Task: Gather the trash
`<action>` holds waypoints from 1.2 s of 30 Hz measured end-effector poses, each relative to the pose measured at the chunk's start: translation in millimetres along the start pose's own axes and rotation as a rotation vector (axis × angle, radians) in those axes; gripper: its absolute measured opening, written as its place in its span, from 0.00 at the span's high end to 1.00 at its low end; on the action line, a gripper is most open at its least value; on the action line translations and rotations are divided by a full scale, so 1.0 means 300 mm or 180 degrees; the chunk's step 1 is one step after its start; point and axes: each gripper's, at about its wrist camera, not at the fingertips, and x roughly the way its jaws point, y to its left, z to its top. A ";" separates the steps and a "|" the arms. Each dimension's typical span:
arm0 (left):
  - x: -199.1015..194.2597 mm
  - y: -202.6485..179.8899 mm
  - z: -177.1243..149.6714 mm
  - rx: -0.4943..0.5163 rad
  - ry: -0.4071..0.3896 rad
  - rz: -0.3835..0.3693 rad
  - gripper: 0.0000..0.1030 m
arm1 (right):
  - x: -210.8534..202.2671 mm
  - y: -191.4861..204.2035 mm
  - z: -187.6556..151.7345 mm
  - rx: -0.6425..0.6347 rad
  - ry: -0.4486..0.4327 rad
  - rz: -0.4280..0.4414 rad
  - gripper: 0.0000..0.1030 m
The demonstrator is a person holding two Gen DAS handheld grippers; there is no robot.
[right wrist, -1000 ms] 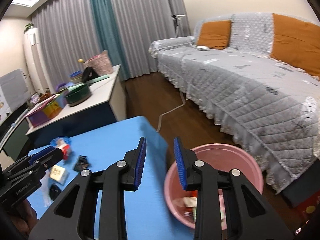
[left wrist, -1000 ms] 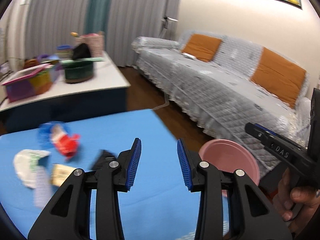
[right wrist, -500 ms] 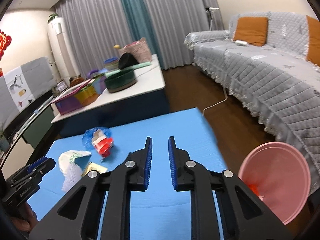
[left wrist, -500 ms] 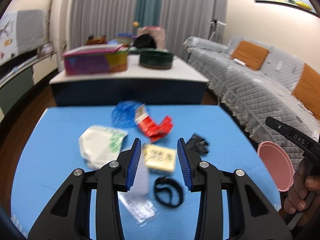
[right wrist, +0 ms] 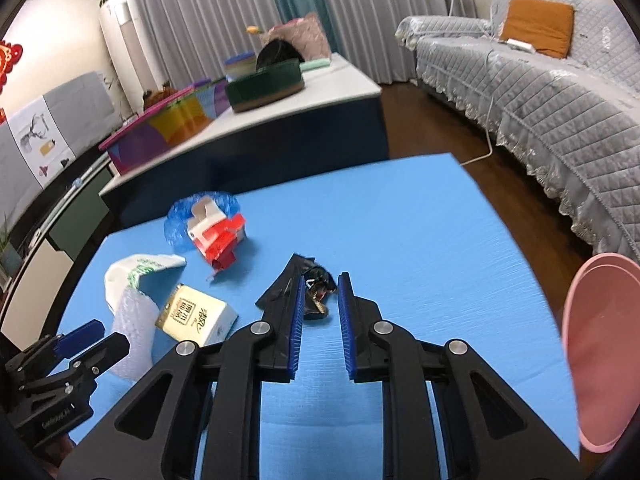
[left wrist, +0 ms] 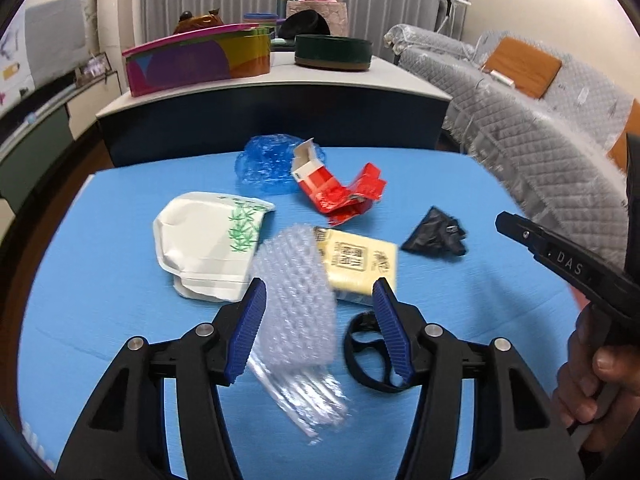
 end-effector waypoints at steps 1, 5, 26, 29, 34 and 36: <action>0.010 0.005 -0.001 0.0007 0.0022 0.0010 0.47 | 0.018 0.003 -0.001 -0.0005 0.0032 0.0005 0.82; 0.043 0.031 0.002 -0.0027 0.0139 0.0068 0.50 | 0.075 0.016 -0.012 -0.0004 0.0145 0.0030 0.81; 0.068 0.057 0.026 -0.0047 0.0194 0.0060 0.85 | 0.187 0.035 -0.042 -0.0108 0.0500 0.0053 1.00; 0.059 0.058 0.031 -0.0040 0.0161 0.0072 0.85 | 0.158 0.048 -0.036 -0.0172 0.0410 0.0087 1.00; 0.042 0.056 0.035 -0.0032 0.0118 0.0077 0.85 | 0.111 0.064 -0.026 -0.0254 0.0294 0.0107 1.00; 0.032 0.052 0.033 -0.0027 0.0103 0.0080 0.85 | 0.095 0.059 -0.022 -0.0244 0.0265 0.0110 1.00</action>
